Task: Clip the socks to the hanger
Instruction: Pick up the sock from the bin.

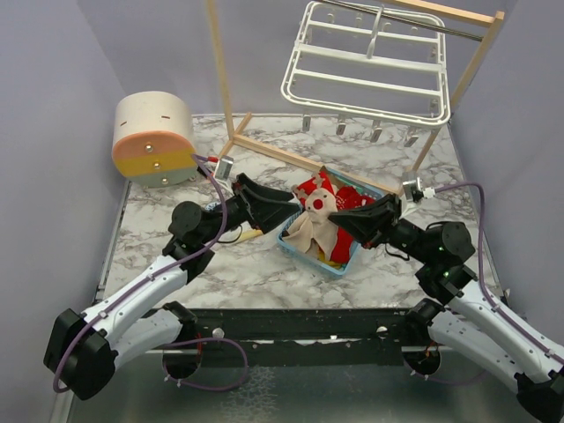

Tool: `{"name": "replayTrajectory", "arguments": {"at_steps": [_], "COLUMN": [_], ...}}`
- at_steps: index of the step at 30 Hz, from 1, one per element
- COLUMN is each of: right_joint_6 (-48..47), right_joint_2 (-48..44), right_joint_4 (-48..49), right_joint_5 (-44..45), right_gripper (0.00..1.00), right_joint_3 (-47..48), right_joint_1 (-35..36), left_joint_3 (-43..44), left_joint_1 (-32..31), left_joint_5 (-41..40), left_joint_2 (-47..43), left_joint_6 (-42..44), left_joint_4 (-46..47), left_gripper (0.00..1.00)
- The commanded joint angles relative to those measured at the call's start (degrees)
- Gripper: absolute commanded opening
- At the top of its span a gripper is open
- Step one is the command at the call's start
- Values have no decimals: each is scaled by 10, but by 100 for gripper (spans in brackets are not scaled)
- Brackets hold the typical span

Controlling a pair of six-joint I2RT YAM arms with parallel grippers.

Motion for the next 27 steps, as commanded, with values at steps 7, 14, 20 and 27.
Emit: {"name": "replayTrajectory", "arguments": {"at_steps": [7,14,20,27], "right_joint_6": [23,26,25,17], "right_joint_2": [7,8,4,-6], "right_joint_4": [57,63,58,37], "right_joint_5": [-25,-31,-33,-35], "right_gripper": [0,0,0,0], "right_joint_3": [-8,-13,-17,-16], "right_joint_1": [1,2,1,2], "left_joint_3": [32,59,65,63], "left_joint_1": [-11,-20,-28,-32], "left_joint_5": [13,22,25,25], "left_joint_2": [42,71,88,87], "left_joint_6": [-10,-22,-29,-24], "left_joint_4": [27,56,84,99], "left_gripper": [89,78,57,32]}}
